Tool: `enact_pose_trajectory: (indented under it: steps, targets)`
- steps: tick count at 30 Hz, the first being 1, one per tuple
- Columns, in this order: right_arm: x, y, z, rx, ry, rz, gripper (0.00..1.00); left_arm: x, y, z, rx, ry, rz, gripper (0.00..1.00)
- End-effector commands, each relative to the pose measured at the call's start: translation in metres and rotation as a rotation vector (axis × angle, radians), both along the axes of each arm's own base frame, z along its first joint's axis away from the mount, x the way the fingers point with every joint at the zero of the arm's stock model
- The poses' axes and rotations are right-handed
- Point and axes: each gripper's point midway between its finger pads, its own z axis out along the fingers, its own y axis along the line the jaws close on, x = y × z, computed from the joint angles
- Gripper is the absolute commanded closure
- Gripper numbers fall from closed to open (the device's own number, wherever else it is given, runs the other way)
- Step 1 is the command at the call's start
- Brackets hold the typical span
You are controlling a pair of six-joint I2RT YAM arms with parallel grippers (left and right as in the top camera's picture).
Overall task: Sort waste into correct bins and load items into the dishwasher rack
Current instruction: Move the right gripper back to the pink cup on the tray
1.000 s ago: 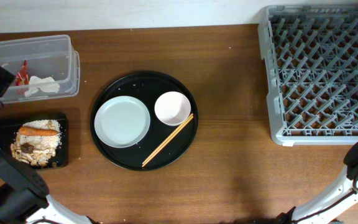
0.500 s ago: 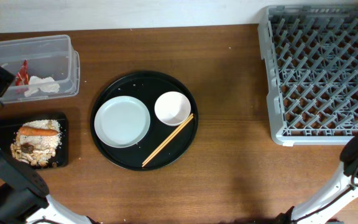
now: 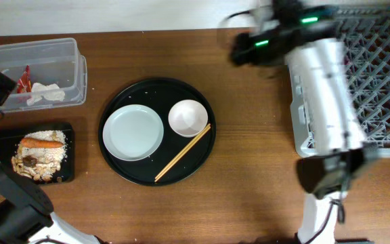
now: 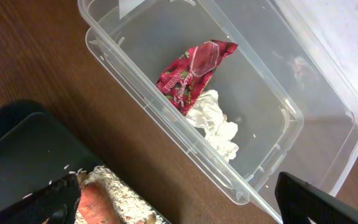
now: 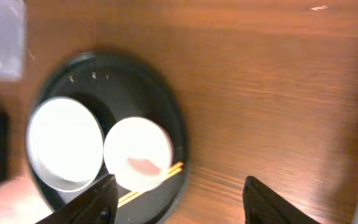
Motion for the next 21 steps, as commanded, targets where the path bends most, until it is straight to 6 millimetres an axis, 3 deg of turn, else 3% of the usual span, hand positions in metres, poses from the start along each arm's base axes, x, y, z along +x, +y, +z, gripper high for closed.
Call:
enact_pose_trajectory:
  steps: [1,3,6,11,21]
  targets:
    - [-0.002,0.055,-0.061,-0.182,0.043,-0.024,0.37,-0.001,0.002,0.008,0.010,-0.016,0.005,0.01]
    - [-0.008,0.097,-0.090,-0.175,0.068,0.002,0.37,-0.001,0.002,0.008,0.010,-0.016,0.005,0.01]
    - [-0.019,0.140,-0.128,-0.171,0.103,0.017,0.41,-0.001,0.002,0.008,0.010,-0.016,0.005,0.01]
    - [-0.032,0.178,-0.166,-0.167,0.128,0.029,0.45,-0.001,0.002,0.008,0.010,-0.016,0.005,0.01]
    - [-0.036,0.179,-0.200,-0.227,0.154,-0.088,0.48,-0.001,0.002,0.008,0.010,-0.016,0.005,0.00]
